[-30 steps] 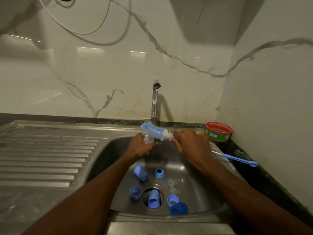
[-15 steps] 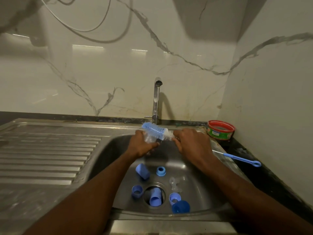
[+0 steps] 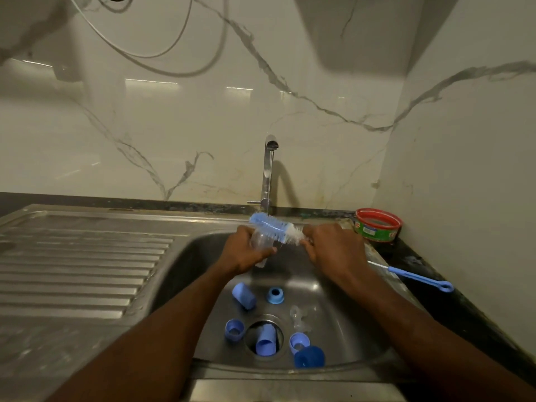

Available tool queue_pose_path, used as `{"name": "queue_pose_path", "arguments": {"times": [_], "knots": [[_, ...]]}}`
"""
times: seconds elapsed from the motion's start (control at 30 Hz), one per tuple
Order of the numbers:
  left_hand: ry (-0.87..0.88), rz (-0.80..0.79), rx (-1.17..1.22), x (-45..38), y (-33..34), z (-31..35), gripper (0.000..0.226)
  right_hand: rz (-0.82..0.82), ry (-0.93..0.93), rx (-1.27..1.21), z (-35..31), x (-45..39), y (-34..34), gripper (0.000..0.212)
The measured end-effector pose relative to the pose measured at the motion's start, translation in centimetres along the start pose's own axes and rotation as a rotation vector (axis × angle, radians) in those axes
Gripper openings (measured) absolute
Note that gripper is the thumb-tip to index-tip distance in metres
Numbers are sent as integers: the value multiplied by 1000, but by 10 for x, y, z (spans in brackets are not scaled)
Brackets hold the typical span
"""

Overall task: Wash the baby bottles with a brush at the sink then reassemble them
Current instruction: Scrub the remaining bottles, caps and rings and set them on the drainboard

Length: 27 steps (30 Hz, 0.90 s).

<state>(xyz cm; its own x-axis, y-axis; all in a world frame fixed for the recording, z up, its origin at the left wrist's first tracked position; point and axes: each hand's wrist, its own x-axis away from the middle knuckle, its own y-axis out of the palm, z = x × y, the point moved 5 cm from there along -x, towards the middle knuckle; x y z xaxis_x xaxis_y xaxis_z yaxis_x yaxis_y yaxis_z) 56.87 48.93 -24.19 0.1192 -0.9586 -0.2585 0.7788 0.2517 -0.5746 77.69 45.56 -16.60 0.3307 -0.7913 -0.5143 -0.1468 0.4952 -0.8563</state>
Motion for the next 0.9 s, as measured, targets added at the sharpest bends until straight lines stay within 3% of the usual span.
{"name": "queue_pose_path", "arguments": {"times": [0.07, 0.17, 0.3, 0.4, 0.5, 0.67, 0.8, 0.9], "knots": [[26, -44, -36, 0, 3, 0, 76, -25, -14, -5, -9, -1, 2, 19], [71, -159, -98, 2, 22, 12, 63, -92, -16, 36, -24, -9, 10, 18], [35, -19, -95, -4, 21, 14, 81, -27, -2, -20, -19, -15, 8, 20], [12, 59, -106, -4, 2, 8, 71, 11, -5, -17, -7, -7, 2, 26], [-11, 48, -73, -1, -3, 3, 55, 4, -16, 1, -4, -2, -2, 29], [123, -85, -59, 4, 21, 27, 60, -70, -19, 0, -32, -12, 3, 30], [97, 3, -169, 0, 21, 21, 72, -85, 17, -16, -31, -16, 6, 28], [-40, 77, -167, -4, 8, 0, 79, -29, -34, -22, -21, -6, -4, 21]]}}
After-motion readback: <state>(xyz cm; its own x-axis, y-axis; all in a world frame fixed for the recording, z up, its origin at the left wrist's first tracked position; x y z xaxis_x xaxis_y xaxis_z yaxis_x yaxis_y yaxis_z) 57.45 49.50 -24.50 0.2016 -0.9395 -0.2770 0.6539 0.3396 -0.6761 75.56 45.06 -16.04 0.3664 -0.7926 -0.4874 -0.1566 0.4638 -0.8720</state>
